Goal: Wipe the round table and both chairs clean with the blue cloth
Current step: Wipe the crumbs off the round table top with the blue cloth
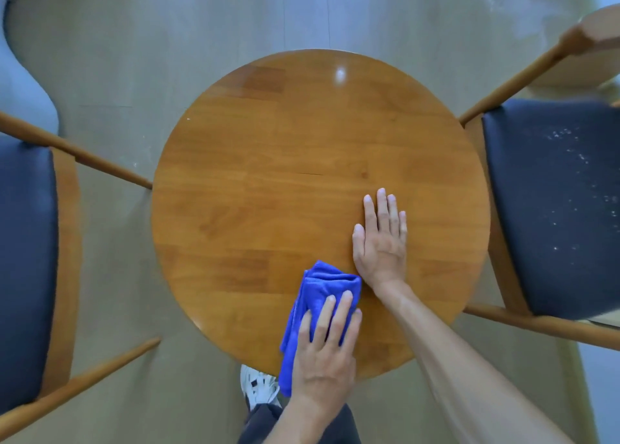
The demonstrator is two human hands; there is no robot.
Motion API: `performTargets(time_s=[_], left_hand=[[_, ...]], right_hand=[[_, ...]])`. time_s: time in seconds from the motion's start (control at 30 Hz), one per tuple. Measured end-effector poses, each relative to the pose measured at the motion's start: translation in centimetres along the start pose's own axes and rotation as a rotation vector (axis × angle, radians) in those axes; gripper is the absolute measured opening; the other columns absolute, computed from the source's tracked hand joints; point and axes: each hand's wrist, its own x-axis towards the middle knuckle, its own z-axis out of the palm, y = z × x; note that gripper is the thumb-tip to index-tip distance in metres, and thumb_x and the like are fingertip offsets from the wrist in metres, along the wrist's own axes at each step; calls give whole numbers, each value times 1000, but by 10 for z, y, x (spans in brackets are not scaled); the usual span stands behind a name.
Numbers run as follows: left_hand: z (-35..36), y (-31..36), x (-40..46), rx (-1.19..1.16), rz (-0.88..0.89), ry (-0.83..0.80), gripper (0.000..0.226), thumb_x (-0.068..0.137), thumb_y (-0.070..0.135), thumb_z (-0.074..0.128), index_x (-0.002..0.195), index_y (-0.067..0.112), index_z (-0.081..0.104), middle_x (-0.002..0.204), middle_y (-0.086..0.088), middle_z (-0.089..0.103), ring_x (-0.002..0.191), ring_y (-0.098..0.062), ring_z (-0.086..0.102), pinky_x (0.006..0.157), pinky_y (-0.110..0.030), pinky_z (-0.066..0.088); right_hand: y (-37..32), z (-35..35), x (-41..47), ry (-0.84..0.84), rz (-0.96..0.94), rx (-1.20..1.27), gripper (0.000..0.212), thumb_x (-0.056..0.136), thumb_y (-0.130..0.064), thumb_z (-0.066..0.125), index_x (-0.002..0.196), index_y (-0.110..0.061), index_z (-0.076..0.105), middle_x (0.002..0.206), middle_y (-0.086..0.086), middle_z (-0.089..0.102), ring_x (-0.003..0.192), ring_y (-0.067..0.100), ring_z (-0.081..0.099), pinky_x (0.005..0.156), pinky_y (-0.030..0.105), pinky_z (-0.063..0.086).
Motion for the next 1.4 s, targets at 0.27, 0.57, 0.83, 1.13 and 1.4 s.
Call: performTargets(time_s=[0.27, 0.57, 0.83, 1.13, 1.4], left_hand=[[-38, -143, 37, 78, -29, 162, 53, 69, 5, 49, 118, 7, 68, 140, -18, 50, 129, -36, 47, 95, -56, 43], [-23, -36, 46, -104, -355, 143, 57, 64, 1, 57, 120, 6, 65, 143, -17, 48, 129, -39, 47, 94, -59, 43], [-42, -66, 62, -299, -439, 131, 52, 91, 29, 31, 135, 11, 54, 149, -7, 42, 138, -27, 37, 107, -50, 31], [-12, -163, 43, 83, -407, 90, 58, 94, 35, 28, 148, 14, 35, 157, -11, 26, 145, -32, 23, 117, -52, 15], [-8, -165, 43, 110, -402, 110, 60, 94, 38, 25, 151, 17, 28, 160, -8, 17, 148, -29, 14, 119, -47, 4]], right_hand=[[28, -9, -1, -58, -154, 50, 53, 98, -28, 48, 148, -15, 33, 158, 6, 20, 147, 20, 13, 120, 36, 7], [20, -19, 5, -141, -55, 303, 48, 100, -21, 44, 147, -15, 34, 160, 1, 14, 148, 14, 4, 120, 31, -1], [-59, -38, -65, -26, 184, 472, 53, 91, -30, 45, 142, -15, 43, 155, 10, 27, 144, 26, 22, 116, 37, 19], [-107, 0, -121, -2, -39, 9, 56, 81, -35, 61, 136, -27, 51, 151, 13, 36, 138, 38, 35, 103, 51, 41], [22, -22, -136, 108, -250, -58, 43, 81, -27, 66, 125, -25, 64, 142, 8, 49, 129, 40, 46, 90, 52, 46]])
